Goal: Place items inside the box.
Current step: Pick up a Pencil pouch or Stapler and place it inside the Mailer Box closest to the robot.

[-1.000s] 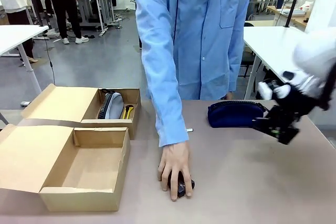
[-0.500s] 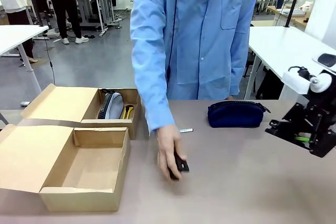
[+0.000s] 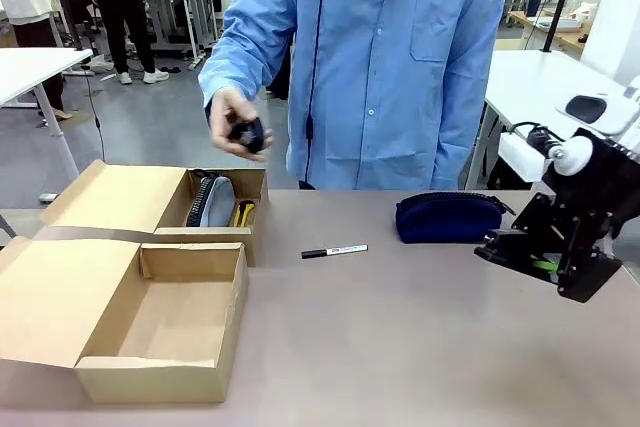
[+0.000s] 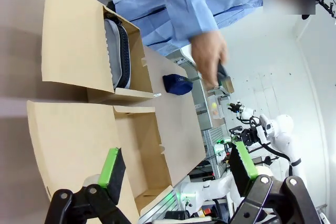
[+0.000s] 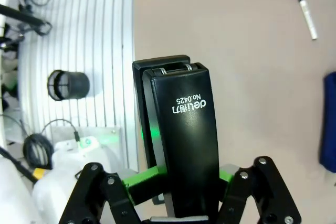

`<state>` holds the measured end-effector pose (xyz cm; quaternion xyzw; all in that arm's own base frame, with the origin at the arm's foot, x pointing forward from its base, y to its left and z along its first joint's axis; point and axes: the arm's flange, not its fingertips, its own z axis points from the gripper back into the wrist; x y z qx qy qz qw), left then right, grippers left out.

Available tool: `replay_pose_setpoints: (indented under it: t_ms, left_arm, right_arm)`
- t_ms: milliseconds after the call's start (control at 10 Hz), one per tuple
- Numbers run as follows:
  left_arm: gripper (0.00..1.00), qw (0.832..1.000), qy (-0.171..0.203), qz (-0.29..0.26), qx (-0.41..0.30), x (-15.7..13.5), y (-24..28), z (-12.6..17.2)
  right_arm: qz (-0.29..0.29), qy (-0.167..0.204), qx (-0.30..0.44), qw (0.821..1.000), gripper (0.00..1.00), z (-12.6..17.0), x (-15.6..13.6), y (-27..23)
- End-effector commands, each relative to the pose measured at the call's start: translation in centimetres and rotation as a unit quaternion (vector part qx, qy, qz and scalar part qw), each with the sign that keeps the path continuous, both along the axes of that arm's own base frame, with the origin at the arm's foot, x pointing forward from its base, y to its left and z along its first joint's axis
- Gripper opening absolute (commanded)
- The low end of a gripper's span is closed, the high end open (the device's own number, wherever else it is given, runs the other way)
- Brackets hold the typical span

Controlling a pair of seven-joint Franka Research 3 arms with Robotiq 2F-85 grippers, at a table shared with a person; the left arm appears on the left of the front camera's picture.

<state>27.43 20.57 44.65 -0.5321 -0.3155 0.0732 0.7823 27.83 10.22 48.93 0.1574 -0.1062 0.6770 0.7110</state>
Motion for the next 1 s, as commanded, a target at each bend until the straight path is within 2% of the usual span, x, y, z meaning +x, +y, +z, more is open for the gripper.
replay_pose_setpoints:
  t_ms: [0,100,200,300,500,700,800,900]
  left_arm:
    - [1.0,1.0,-0.017,-0.001,-0.006,-0.1,-0.2,0.0]
    - [1.0,1.0,-0.017,-0.001,-0.006,-0.1,-0.2,0.0]
    - [1.0,1.0,-0.017,-0.001,-0.006,-0.1,-0.2,0.0]
    - [1.0,1.0,-0.017,-0.001,-0.006,-0.1,-0.2,0.0]
    - [1.0,1.0,-0.017,-0.001,-0.006,-0.1,-0.2,0.0]
    - [1.0,1.0,-0.017,-0.001,-0.006,-0.1,-0.2,0.0]
    - [1.0,1.0,-0.017,-0.001,-0.006,-0.1,-0.2,0.0]
    - [1.0,1.0,-0.017,-0.001,-0.006,-0.1,-0.2,0.0]
  right_arm:
    - [0.003,-0.001,-0.005,1.0,0.0,0.0,-0.2,0.7]
    - [-0.02,0.005,0.026,0.999,0.0,-0.1,0.8,2.7]
    - [-0.036,0.047,0.054,0.997,0.0,0.0,2.2,8.2]
    - [-0.062,0.047,0.039,0.996,0.0,0.1,2.7,12.9]
    - [-0.072,0.041,0.054,0.995,0.0,0.1,3.4,21.5]
    - [-0.149,0.089,0.036,0.984,0.0,-1.5,3.1,31.6]
    - [-0.163,0.125,0.025,0.978,0.0,-2.6,2.3,35.6]
    - [-0.144,0.175,0.023,0.974,0.0,-3.5,1.4,37.9]
